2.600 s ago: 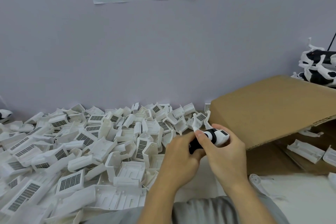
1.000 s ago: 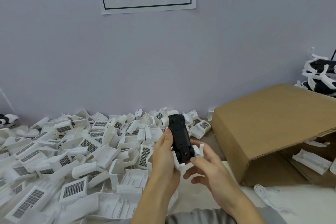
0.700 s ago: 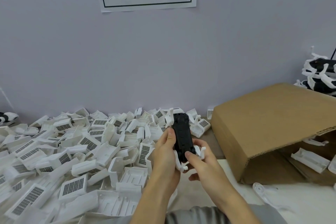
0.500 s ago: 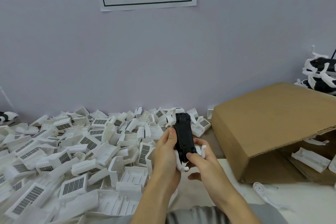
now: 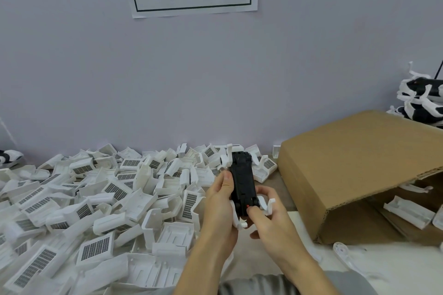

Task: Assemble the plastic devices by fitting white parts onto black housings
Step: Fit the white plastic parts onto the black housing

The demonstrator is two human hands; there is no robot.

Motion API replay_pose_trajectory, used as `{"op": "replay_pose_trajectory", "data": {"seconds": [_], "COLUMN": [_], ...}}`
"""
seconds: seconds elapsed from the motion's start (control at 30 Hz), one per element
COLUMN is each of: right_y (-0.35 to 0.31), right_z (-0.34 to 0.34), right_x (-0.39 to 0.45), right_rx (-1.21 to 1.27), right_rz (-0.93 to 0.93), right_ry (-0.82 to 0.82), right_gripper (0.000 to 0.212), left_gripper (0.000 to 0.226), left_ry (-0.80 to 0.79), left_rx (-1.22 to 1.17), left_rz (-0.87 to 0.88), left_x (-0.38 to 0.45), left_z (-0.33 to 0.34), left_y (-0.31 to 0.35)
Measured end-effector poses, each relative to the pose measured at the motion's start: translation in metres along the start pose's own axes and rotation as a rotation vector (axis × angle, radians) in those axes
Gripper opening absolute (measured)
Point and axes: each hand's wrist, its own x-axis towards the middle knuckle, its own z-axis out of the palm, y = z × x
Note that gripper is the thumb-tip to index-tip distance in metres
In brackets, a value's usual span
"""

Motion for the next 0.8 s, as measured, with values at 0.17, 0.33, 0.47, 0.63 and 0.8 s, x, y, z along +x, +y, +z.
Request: {"op": "replay_pose_trajectory", "data": {"seconds": [0.17, 0.33, 0.47, 0.63, 0.8], "right_y": [-0.0006, 0.0004, 0.0001, 0.0006, -0.0008], "right_z": [0.0007, 0.0005, -0.0002, -0.0011, 0.0003], "right_x": [0.0010, 0.0014, 0.0015, 0.0020, 0.0003], "right_rx": [0.005, 0.043, 0.063, 0.078, 0.084], "right_rz": [0.003, 0.026, 0.044, 0.048, 0.039], "right_ry": [-0.007, -0.020, -0.043, -0.063, -0.073], "right_gripper": [0.025, 0.021, 0.024, 0.028, 0.036], "left_gripper": [0.035, 0.034, 0.035, 0.035, 0.034], "left_ry": [-0.004, -0.005, -0.001, 0.010, 0.047], "left_rx": [-0.005, -0.001, 0.007, 0.007, -0.013], "left_rz": [-0.001, 0.018, 0.023, 0.023, -0.003], "left_x": [0.0000, -0.0002, -0.0001, 0.0004, 0.0014], "left_z": [0.0006, 0.0017, 0.0014, 0.0013, -0.0009], "left_y": [-0.0017, -0.0019, -0.0019, -0.0019, -0.0018]}}
